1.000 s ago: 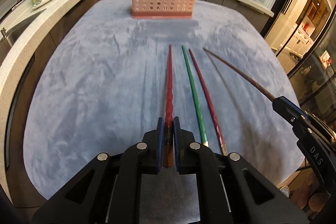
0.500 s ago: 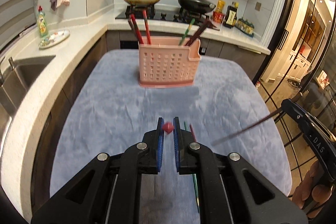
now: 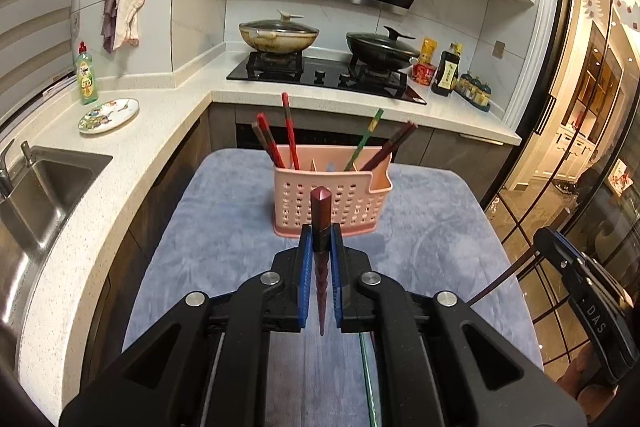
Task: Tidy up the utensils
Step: 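Lift both chopsticks and carry them over the pink holder, then lower both chopsticks into the pink holder and open both tools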
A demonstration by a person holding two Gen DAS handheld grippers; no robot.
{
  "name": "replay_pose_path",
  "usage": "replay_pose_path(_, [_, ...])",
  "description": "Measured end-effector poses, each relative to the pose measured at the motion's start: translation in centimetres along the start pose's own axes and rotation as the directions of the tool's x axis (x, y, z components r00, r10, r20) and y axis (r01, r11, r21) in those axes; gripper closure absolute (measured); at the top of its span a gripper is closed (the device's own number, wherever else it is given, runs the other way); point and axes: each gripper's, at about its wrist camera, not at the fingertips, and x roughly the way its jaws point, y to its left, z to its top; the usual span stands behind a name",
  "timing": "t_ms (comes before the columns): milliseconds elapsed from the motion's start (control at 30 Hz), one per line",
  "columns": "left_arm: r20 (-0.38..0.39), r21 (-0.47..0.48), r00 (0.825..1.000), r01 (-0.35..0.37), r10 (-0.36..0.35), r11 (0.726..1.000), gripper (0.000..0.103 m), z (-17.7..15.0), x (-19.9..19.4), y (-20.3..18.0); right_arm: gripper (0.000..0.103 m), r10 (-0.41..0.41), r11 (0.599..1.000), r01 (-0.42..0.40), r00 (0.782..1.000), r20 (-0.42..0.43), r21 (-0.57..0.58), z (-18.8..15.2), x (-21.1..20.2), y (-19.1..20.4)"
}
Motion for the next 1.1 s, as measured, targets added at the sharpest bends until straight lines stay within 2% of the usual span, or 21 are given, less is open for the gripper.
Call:
replay_pose_path(267, [0.062,-0.024,0.998,0.013,-0.012,1.000,0.095,3.3,-0.6,0.2,0.096,0.026,0.999,-0.027,0.999,0.048,0.020,3.6,1.0,0.5])
replay_pose_path(467, [0.129,-0.042,0.991,-0.014,0.020,0.999,0.095,7.0,-0.9,1.0,0.096,0.050,0.998,-0.054,0.994,0.097,0.037,7.4,2.1,0.8])
replay_pose_path(700, [0.222,-0.057,0.973,-0.046,0.057,0.997,0.095,11.7,-0.6,1.6,0.096,0.070,0.995,-0.080,0.985,0.158,0.054,12.6,4.5,2.5])
replay_pose_path(833, [0.284,-0.079,0.957,-0.041,0.062,0.996,0.095,14.2,0.1,2.0,0.096,0.082,0.993,-0.096,0.979,0.187,0.065,14.8,6.6,3.3])
replay_pose_path(967, [0.301,-0.078,0.951,-0.047,0.068,0.996,0.095,15.9,1.7,2.1,0.096,0.085,0.991,-0.102,0.978,0.188,0.081,15.9,9.2,3.9])
replay_pose_path(1100, [0.273,-0.072,0.959,-0.055,0.073,0.996,0.095,16.3,4.2,2.1,0.096,0.059,0.994,-0.071,0.987,0.151,0.078,15.8,12.5,4.5])
